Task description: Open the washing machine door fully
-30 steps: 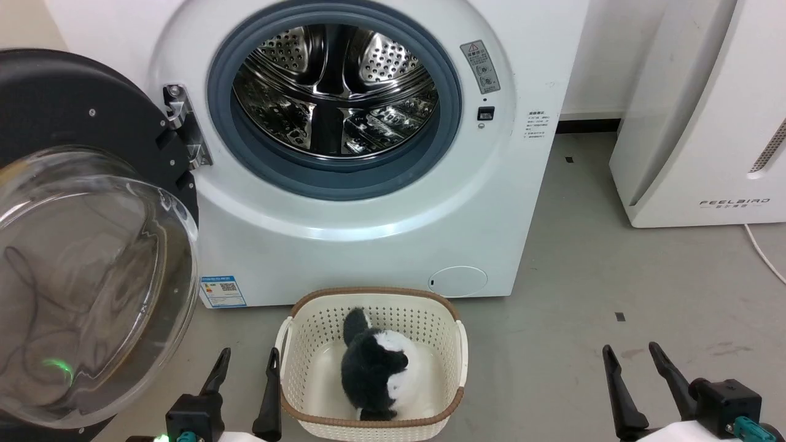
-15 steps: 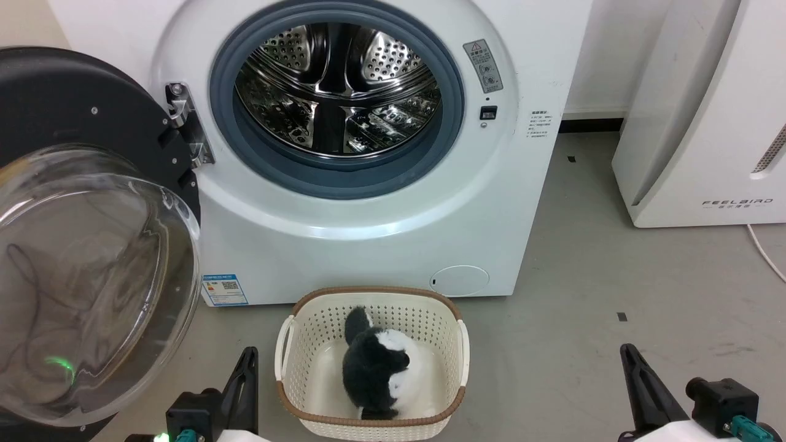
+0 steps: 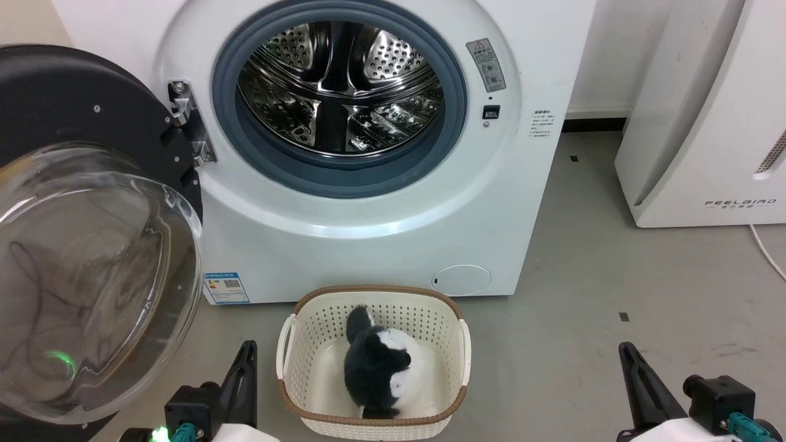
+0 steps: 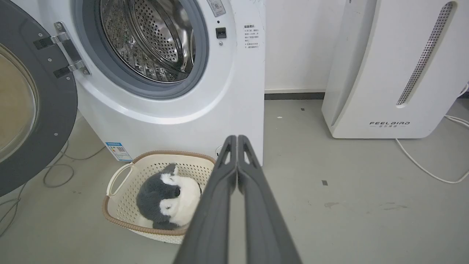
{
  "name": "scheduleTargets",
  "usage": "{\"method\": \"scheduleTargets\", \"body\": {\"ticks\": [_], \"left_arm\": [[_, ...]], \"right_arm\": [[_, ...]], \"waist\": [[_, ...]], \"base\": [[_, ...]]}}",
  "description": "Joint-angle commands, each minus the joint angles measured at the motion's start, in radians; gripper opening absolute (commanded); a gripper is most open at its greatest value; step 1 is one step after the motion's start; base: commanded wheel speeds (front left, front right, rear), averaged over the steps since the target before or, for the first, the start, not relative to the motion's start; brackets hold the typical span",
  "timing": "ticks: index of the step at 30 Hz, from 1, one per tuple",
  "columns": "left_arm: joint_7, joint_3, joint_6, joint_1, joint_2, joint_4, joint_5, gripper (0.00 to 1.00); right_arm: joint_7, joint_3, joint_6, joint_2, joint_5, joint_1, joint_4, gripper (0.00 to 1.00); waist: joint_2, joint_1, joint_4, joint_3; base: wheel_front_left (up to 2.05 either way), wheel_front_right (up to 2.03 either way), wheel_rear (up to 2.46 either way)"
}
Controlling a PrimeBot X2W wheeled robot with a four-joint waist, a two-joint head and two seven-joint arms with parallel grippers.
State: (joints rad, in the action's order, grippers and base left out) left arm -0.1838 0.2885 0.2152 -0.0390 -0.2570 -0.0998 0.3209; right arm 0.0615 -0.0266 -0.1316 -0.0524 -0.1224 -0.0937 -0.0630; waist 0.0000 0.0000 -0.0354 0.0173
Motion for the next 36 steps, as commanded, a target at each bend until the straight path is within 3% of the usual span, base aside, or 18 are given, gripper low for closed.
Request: {"method": "scheduleTargets", "body": {"ticks": [1, 36], "left_arm": [[0.004, -0.009, -0.006, 0.007, 0.009, 0.005, -0.013, 0.00], [0.066, -0.105, -0.078, 0.018, 0.077, 0.037, -0.118, 0.00]], "right_arm": [[-0.003, 0.002, 0.000, 0.000, 0.008, 0.014, 0.006, 0.00], [-0.023, 0.010, 0.000, 0.001, 0.047, 0.042, 0.026, 0.00]], "waist": [[0.0000, 0.0000, 0.000, 0.000], [0.0000, 0.0000, 0.012, -0.006]], "base": [[0.00, 0.00, 0.00], [0.00, 0.00, 0.00]]}}
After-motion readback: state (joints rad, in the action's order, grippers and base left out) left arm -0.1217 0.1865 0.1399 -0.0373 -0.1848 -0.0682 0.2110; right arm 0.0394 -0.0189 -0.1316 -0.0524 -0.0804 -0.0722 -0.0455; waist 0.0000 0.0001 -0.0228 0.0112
